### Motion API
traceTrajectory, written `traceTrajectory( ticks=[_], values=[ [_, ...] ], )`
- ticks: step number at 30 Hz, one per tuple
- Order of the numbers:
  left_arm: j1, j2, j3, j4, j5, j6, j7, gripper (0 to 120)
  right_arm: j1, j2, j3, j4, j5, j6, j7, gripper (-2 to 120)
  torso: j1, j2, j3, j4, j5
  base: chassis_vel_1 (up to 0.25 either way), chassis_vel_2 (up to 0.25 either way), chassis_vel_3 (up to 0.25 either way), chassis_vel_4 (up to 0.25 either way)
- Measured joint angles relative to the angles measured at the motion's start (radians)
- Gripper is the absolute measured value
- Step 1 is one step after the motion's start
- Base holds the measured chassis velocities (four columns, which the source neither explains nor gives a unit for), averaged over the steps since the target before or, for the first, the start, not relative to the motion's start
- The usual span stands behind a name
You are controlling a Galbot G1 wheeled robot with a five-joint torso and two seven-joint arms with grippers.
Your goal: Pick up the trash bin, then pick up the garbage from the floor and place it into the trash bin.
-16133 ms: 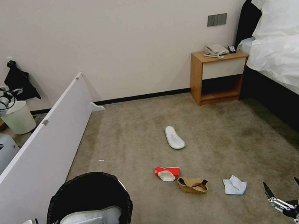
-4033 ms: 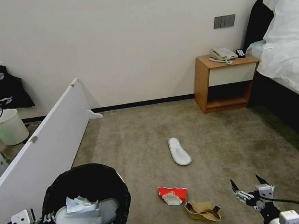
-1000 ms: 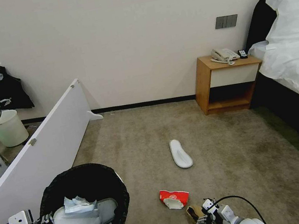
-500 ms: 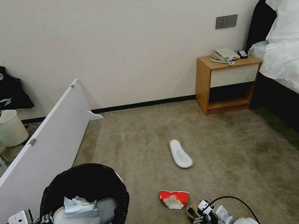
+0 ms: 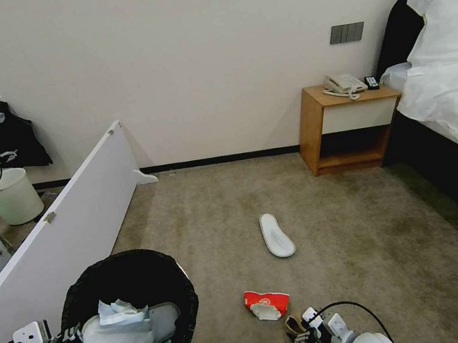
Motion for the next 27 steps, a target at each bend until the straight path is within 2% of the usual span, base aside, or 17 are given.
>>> traceTrajectory(
  ticks=[2,3,5,6,8,9,10,11,13,14,16,18,20,23,27],
  values=[
    [0.000,-0.001,0.001,0.000,0.000,0.000,0.000,2,0.003,-0.001,0.001,-0.010,0.006,-0.002,-0.001,74,0.000,0.000,0.000,0.0000,0.0000,0.000,0.000,0.000,0.000],
    [0.000,-0.001,0.001,0.000,0.000,0.000,0.000,2,0.003,-0.001,0.001,-0.010,0.006,-0.002,-0.001,74,0.000,0.000,0.000,0.0000,0.0000,0.000,0.000,0.000,0.000],
    [-0.002,-0.002,0.004,-0.002,0.001,0.000,0.000,2,0.004,-0.001,0.006,-0.018,0.018,-0.006,-0.002,62,0.000,0.000,0.000,-0.0001,-0.0001,0.000,0.000,0.000,0.000],
    [-0.002,-0.002,0.004,-0.002,0.001,0.000,0.000,2,0.004,-0.001,0.006,-0.018,0.018,-0.006,-0.002,62,0.000,0.000,0.000,-0.0001,-0.0001,0.000,0.000,0.000,0.000],
    [-0.002,-0.001,0.004,-0.003,0.001,0.000,0.000,2,0.004,-0.003,0.012,-0.023,0.025,-0.008,-0.004,51,0.000,0.000,0.000,0.0000,0.0000,0.000,0.000,0.000,0.000],
    [-0.002,-0.001,0.004,-0.003,0.001,0.000,0.000,2,0.004,-0.003,0.012,-0.023,0.025,-0.008,-0.004,51,0.000,0.000,0.000,0.0000,0.0000,0.000,0.000,0.000,0.000],
    [-0.002,-0.001,0.004,-0.004,0.001,0.000,0.000,2,0.004,-0.007,0.014,-0.026,0.026,-0.008,-0.007,44,0.000,0.000,0.000,-0.0001,0.0000,0.000,0.000,0.000,0.000],
    [-0.002,-0.001,0.004,-0.004,0.001,0.000,0.000,2,0.004,-0.007,0.014,-0.026,0.026,-0.008,-0.007,44,0.000,0.000,0.000,-0.0001,0.0000,0.000,0.000,0.000,0.000],
    [0.000,-0.002,0.004,-0.006,0.001,0.000,0.000,2,0.004,-0.008,0.016,-0.029,0.026,-0.008,-0.010,33,0.000,0.000,0.000,-0.0001,0.0000,0.000,0.000,0.000,0.000],
    [0.000,-0.002,0.004,-0.006,0.001,0.000,0.000,2,0.004,-0.008,0.016,-0.029,0.026,-0.008,-0.010,33,0.000,0.000,0.000,-0.0001,0.0000,0.000,0.000,0.000,0.000],
    [0.001,-0.003,0.004,-0.008,0.000,0.000,0.000,2,0.006,-0.009,0.016,-0.034,0.026,-0.008,-0.013,21,0.000,0.000,0.000,0.0000,0.0000,0.000,0.000,0.000,0.000],
    [0.002,-0.003,0.004,-0.008,0.000,0.000,0.000,2,0.007,-0.009,0.016,-0.036,0.026,-0.007,-0.014,17,0.000,0.000,0.000,0.0000,0.0000,0.000,0.000,0.000,0.000],
    [0.003,-0.002,0.003,-0.010,0.000,0.000,0.001,2,0.008,-0.013,0.017,-0.036,0.026,-0.007,-0.014,7,0.000,0.000,0.000,-0.0001,0.0000,0.000,0.000,0.000,0.000],
    [0.003,0.000,0.001,-0.011,-0.001,0.000,0.001,2,0.007,-0.016,0.018,-0.035,0.025,-0.006,-0.016,0,0.000,0.000,0.000,0.0000,0.0000,0.000,0.000,0.000,0.000],
    [0.003,0.000,0.001,-0.011,-0.001,0.000,0.001,2,0.003,-0.022,0.024,-0.028,0.023,-0.005,-0.017,0,0.000,0.000,0.000,-0.0001,0.0000,0.000,0.000,0.000,0.000]
  ],
)
